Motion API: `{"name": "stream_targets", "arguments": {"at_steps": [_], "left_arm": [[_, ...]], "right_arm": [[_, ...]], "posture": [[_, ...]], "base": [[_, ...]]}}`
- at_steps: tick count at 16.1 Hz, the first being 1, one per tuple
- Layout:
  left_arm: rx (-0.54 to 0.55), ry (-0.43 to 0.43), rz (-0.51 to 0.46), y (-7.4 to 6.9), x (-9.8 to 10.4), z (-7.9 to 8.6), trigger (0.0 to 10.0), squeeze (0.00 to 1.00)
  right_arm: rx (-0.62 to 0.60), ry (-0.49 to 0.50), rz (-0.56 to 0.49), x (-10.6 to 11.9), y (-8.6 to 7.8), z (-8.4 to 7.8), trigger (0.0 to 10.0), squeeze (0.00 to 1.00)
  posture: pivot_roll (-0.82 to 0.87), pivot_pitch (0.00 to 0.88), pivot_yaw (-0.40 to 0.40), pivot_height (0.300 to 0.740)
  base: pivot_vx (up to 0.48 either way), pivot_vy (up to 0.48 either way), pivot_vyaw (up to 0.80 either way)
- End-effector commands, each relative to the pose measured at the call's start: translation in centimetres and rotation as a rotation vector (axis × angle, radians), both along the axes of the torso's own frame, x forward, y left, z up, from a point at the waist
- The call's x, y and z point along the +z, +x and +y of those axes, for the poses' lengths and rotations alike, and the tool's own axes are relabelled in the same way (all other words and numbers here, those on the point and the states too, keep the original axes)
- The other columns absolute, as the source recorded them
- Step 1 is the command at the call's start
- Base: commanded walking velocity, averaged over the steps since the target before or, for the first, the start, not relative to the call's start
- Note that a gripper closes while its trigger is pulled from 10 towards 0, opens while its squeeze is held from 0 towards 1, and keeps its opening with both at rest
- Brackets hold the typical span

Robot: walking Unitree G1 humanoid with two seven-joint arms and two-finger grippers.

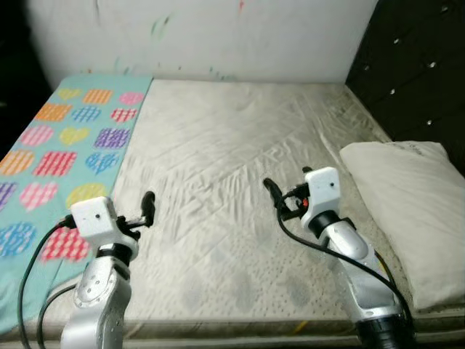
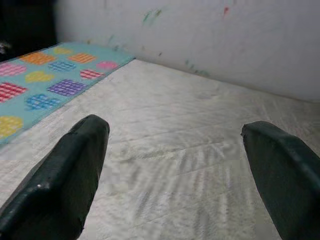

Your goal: Clean up the room

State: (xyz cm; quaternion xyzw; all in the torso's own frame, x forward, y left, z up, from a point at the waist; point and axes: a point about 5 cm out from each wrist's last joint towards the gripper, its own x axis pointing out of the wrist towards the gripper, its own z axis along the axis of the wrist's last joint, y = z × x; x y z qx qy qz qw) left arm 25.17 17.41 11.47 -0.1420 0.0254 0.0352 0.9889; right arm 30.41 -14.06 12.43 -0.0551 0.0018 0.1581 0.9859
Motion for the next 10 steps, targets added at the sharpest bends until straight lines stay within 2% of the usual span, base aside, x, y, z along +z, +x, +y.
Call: {"name": "stream_targets", "arguments": {"at_steps": [1,10], "left_arm": [[-0.004,0.007,0.019,-0.19,-0.22,0.1,10.0,0.0],[0.012,0.005,0.025,-0.16,-0.23,0.38,10.0,0.0]], "right_arm": [[-0.008,0.001,-0.009,0.26,0.03,-0.09,10.0,0.0],[-0.004,0.0,-0.007,0.21,0.05,-0.01,10.0,0.0]], "posture": [[-0.12,0.008,-0.036,0.74],[-0.12,0.005,-0.036,0.74]], "base": [[0.0,0.48,0.0],[0.0,0.48,0.0]]}}
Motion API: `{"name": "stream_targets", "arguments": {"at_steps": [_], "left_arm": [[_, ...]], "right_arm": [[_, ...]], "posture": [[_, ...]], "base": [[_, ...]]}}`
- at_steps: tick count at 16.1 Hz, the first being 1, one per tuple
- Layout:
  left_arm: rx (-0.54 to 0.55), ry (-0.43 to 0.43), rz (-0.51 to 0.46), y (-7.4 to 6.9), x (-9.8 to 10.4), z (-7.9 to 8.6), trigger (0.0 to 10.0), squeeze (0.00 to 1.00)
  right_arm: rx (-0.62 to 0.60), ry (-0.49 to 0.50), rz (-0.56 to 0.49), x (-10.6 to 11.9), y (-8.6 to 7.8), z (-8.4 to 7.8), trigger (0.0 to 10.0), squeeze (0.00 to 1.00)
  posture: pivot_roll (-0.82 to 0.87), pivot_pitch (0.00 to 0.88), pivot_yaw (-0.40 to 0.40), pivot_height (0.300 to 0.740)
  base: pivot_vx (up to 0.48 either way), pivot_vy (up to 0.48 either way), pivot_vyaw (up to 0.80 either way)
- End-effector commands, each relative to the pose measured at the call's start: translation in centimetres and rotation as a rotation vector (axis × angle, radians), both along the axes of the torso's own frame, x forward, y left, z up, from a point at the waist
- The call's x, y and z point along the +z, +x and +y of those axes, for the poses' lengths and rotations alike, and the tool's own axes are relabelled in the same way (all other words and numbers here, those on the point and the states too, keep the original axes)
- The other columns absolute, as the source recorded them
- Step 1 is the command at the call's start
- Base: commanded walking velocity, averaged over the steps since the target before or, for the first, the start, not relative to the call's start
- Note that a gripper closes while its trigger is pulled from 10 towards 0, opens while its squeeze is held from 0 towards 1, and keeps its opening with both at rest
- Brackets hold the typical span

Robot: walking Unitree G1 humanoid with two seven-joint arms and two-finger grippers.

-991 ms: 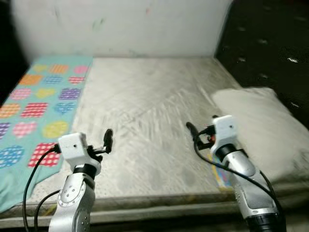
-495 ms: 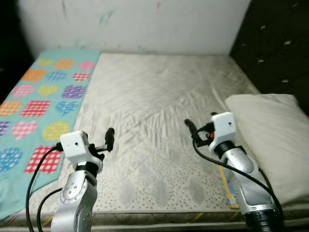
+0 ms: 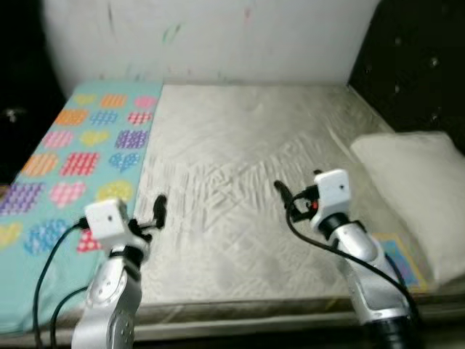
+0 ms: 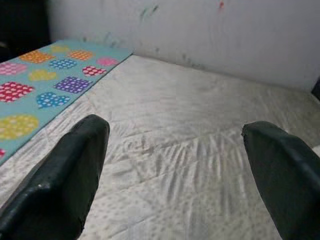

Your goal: Clean up the room

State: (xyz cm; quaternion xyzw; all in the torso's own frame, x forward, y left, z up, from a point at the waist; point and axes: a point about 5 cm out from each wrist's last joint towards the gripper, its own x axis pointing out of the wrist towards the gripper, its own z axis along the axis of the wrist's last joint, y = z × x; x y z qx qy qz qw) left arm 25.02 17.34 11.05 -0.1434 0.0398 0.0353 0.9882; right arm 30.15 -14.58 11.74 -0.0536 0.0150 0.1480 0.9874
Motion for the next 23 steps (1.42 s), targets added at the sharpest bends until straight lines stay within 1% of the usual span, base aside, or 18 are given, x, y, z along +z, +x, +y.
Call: {"name": "stream_targets", "arguments": {"at_steps": [1,7,10,18,20,23], "left_arm": [[0.017,0.01,-0.003,-0.01,0.2,0.49,10.0,0.0],[0.011,0.021,-0.004,-0.07,0.13,0.26,10.0,0.0],[0.015,0.026,-0.01,0.11,0.24,0.45,10.0,0.0],[0.022,0.031,-0.011,-0.04,0.22,0.54,10.0,0.0],[0.027,0.048,-0.018,-0.04,0.29,0.63,10.0,0.0],[0.055,0.07,-0.023,-0.05,0.38,0.8,10.0,0.0]], "right_arm": [[0.021,0.0,-0.033,0.91,0.33,0.56,10.0,0.0],[0.031,-0.006,-0.024,0.75,0.37,0.58,10.0,0.0],[0.044,-0.012,-0.023,0.73,0.39,0.74,10.0,0.0],[0.066,-0.024,-0.021,0.56,0.14,1.09,10.0,0.0],[0.073,-0.028,-0.021,0.56,0.13,1.21,10.0,0.0],[0.088,-0.033,-0.024,0.58,0.08,1.35,10.0,0.0]], "posture": [[-0.12,0.005,-0.036,0.74],[-0.12,0.0,-0.037,0.74],[-0.12,0.0,-0.037,0.74],[-0.12,0.008,-0.038,0.74],[-0.12,0.009,-0.039,0.74],[-0.12,0.011,-0.039,0.74]], "base": [[0.0,0.48,0.0],[0.0,0.475,0.0],[0.0,0.472,0.0],[0.0,0.472,0.0],[0.0,0.471,0.0],[0.0,0.092,0.0]]}}
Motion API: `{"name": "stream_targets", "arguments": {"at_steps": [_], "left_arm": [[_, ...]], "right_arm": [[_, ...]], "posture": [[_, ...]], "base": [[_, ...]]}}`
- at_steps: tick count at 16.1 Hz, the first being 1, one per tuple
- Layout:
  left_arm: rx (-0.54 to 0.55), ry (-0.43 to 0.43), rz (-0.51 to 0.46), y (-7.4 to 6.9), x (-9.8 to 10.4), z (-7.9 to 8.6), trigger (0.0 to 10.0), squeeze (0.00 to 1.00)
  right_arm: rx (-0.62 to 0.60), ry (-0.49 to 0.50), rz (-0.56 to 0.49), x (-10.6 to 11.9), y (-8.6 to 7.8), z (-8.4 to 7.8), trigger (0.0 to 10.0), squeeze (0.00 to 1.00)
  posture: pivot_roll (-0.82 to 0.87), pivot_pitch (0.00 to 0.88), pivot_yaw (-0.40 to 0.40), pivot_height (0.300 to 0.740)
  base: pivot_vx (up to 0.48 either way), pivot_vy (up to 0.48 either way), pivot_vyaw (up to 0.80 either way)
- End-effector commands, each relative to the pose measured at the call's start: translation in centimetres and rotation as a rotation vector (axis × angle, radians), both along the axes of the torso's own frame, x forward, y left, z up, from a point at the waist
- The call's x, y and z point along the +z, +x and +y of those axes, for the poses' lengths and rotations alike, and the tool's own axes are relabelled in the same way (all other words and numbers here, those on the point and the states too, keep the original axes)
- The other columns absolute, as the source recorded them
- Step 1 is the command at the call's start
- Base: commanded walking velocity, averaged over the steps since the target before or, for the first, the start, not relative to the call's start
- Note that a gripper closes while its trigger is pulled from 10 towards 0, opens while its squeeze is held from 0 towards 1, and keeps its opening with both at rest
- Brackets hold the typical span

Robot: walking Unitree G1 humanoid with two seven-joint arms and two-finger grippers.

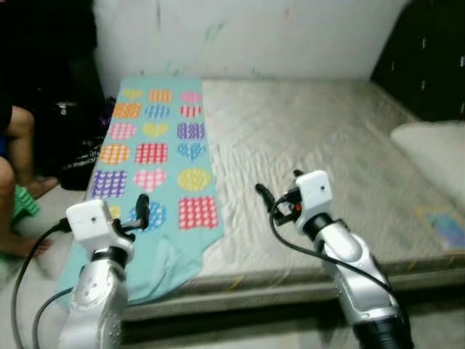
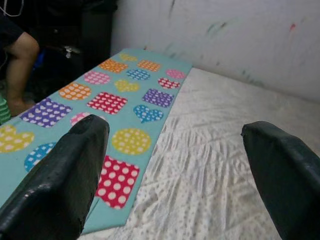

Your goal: Clean up the room

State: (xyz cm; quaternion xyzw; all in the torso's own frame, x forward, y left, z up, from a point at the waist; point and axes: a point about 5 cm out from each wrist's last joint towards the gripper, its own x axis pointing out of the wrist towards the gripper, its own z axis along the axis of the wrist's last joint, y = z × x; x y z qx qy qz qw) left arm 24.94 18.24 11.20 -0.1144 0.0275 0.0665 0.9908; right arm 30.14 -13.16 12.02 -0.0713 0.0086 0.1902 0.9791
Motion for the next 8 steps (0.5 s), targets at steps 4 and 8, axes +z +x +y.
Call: {"name": "stream_targets", "arguments": {"at_steps": [4,8], "left_arm": [[-0.011,0.031,-0.015,0.13,0.32,-0.17,10.0,0.0],[-0.039,0.099,-0.062,0.48,0.67,-0.11,10.0,0.0]], "right_arm": [[0.007,0.001,-0.01,0.32,0.02,0.03,10.0,0.0],[0.007,0.001,-0.01,0.35,0.03,0.03,10.0,0.0]], "posture": [[-0.12,0.014,-0.039,0.74],[-0.12,0.021,-0.038,0.74]], "base": [[0.0,0.0,0.0],[0.0,0.0,0.0]]}}
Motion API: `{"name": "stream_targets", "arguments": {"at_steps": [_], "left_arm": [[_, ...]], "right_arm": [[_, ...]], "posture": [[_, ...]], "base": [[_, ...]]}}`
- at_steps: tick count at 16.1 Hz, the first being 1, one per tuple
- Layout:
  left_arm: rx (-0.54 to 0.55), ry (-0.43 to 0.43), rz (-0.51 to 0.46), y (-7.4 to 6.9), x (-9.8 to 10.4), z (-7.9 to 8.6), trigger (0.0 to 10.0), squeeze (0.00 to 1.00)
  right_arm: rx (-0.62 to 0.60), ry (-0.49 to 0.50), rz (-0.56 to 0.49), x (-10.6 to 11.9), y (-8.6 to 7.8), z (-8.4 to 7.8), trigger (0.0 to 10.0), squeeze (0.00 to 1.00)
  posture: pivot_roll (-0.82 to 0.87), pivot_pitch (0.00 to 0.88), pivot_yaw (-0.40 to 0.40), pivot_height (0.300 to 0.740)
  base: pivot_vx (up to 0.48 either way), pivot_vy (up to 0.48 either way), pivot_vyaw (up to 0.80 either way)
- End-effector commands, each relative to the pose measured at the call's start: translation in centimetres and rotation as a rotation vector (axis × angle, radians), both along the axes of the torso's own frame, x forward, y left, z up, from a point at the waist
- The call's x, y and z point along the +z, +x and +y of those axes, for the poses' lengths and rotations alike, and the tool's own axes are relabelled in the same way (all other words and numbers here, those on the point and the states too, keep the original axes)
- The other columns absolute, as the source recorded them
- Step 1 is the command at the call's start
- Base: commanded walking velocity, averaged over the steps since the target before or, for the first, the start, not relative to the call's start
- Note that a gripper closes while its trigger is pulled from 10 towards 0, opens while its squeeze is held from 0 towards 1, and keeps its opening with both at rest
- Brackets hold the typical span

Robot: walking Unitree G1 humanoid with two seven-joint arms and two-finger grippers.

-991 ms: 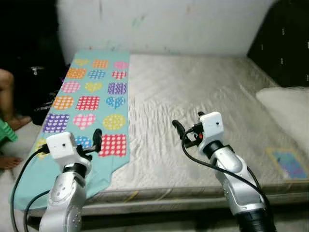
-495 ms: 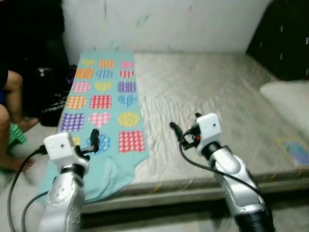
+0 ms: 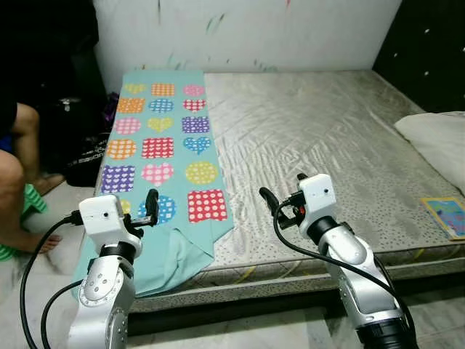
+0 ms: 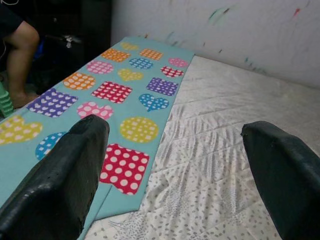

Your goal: Clean up the room

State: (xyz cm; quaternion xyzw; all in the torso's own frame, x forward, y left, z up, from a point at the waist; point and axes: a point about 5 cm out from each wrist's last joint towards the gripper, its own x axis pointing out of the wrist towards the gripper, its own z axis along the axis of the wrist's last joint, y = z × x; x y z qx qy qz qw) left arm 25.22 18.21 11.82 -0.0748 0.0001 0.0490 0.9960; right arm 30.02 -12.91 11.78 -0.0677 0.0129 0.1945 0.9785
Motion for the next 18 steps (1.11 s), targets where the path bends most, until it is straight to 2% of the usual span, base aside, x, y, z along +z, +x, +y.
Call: {"name": "stream_targets", "arguments": {"at_steps": [1,5,7,15,18], "left_arm": [[-0.013,0.02,-0.002,0.23,0.02,-0.07,10.0,0.0],[-0.024,-0.005,0.001,0.27,-0.02,-0.21,10.0,0.0],[-0.048,-0.031,-0.004,0.14,-0.06,-0.65,10.0,0.0],[-0.053,-0.03,0.0,0.13,-0.1,-0.73,10.0,0.0],[-0.039,-0.05,0.025,0.12,-0.49,-0.82,10.0,0.0]], "right_arm": [[0.0,-0.003,-0.017,0.57,0.16,-0.19,10.0,0.0],[0.001,-0.007,-0.021,0.6,0.18,-0.16,10.0,0.0],[-0.001,-0.01,-0.02,0.57,0.17,-0.19,10.0,0.0],[-0.004,-0.013,-0.012,0.36,0.12,-0.32,10.0,0.0],[-0.007,-0.019,-0.014,0.32,0.15,-0.39,10.0,0.0]], "posture": [[-0.12,0.022,-0.038,0.74],[-0.12,0.027,-0.037,0.74],[-0.13,0.028,-0.037,0.74],[-0.12,0.03,-0.038,0.74],[-0.12,0.027,-0.038,0.74]], "base": [[0.0,0.0,0.0],[0.0,0.0,-0.14],[0.339,0.0,0.0],[0.346,0.0,-0.11],[0.0,0.0,0.0]]}}
